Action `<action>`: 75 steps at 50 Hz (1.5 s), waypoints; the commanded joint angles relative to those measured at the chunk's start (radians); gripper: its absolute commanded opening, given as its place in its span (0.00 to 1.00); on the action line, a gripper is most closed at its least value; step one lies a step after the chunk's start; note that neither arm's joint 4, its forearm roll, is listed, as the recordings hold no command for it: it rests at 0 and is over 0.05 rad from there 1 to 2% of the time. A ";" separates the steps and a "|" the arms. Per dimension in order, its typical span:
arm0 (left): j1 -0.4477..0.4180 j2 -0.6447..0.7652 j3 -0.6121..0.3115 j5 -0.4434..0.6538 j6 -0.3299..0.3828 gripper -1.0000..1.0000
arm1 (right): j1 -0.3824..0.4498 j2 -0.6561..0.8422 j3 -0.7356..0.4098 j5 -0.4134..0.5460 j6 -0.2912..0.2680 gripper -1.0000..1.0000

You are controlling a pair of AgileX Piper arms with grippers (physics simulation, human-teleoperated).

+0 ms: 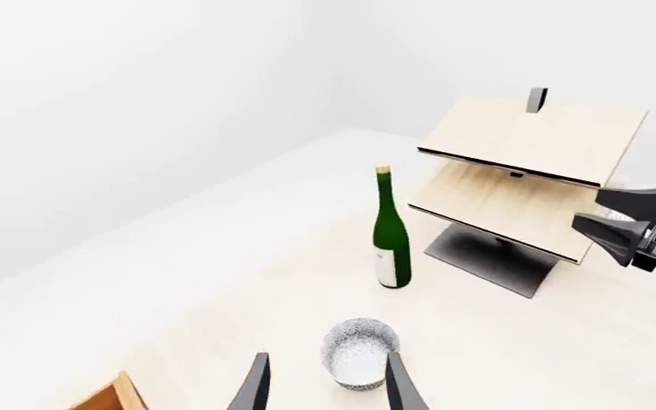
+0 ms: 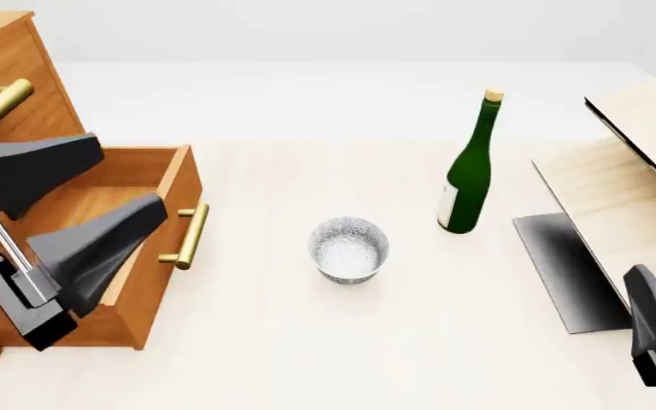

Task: Put the bowl in the bottom drawer of the cabinet.

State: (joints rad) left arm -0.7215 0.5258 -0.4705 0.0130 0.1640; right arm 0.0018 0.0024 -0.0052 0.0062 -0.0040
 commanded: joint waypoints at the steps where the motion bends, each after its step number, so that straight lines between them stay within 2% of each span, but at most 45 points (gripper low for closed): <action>1: -0.015 0.135 -0.121 0.020 0.026 1.00 | 0.000 0.000 0.000 0.000 0.000 1.00; 8: -0.018 0.216 -0.202 0.058 0.032 1.00 | 0.000 0.000 0.000 0.000 0.000 1.00; 18: -0.050 0.299 -0.298 0.077 -0.008 1.00 | 0.000 0.000 0.000 0.000 0.000 1.00; 23: -0.067 0.368 -0.355 0.098 -0.006 1.00 | 0.000 0.000 0.000 0.000 0.000 1.00; 24: -0.081 0.408 -0.386 0.117 0.017 1.00 | 0.000 0.000 0.000 0.000 0.000 1.00; 33: -0.108 0.482 -0.469 0.147 0.013 1.00 | 0.000 0.000 0.000 0.000 0.000 1.00; 36: -0.121 0.520 -0.530 0.184 -0.043 1.00 | 0.000 0.000 0.000 0.000 0.000 1.00; 42: -0.108 0.612 -0.614 0.242 -0.012 1.00 | 0.000 0.000 0.000 0.000 0.000 1.00; 50: -0.112 0.672 -0.639 0.243 -0.036 1.00 | 0.000 0.000 0.000 0.000 0.000 1.00; 75: -0.090 0.842 -0.775 0.387 -0.071 1.00 | 0.000 0.000 0.000 0.000 0.000 1.00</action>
State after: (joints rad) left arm -0.8190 1.3025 -1.1943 0.3520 0.1067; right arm 0.0018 0.0022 -0.0052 0.0063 -0.0040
